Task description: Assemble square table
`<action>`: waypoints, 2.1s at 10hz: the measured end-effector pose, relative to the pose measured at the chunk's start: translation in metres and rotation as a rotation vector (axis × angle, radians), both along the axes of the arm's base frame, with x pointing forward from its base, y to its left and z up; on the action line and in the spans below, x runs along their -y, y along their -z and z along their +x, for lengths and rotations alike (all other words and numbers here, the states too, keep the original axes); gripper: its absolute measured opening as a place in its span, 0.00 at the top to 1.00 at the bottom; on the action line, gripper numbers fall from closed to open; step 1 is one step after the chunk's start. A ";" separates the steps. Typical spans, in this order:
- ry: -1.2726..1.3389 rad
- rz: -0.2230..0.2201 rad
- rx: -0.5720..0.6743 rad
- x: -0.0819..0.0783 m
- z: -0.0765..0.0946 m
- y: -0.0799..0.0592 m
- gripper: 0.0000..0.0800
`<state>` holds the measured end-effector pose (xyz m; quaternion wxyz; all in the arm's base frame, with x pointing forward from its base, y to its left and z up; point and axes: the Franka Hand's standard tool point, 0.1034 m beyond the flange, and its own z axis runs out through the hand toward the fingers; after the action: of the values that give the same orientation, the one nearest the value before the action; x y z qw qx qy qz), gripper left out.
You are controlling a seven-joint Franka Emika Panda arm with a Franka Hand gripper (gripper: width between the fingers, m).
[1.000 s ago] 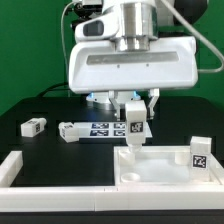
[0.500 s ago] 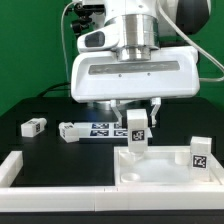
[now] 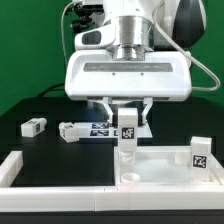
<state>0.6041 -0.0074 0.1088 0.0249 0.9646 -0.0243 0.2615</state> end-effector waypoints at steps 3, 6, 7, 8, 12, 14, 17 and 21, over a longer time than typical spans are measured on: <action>0.009 -0.002 0.002 0.006 0.008 0.007 0.64; 0.001 0.008 0.008 -0.010 0.022 0.015 0.64; -0.005 0.006 0.006 -0.014 0.023 0.019 0.64; -0.007 0.004 0.011 -0.016 0.023 0.019 0.64; -0.015 -0.012 0.039 -0.019 0.018 0.019 0.64; -0.015 -0.012 0.035 -0.018 0.012 0.017 0.64; -0.011 -0.016 0.032 -0.015 0.009 0.020 0.64; -0.009 -0.023 0.026 -0.013 0.008 0.031 0.64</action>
Offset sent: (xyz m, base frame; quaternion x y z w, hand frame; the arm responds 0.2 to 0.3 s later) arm 0.0229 0.0193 -0.0068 0.0320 0.0088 0.0316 0.9990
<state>0.6125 0.0055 0.0780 0.0345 0.9608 -0.0173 0.2744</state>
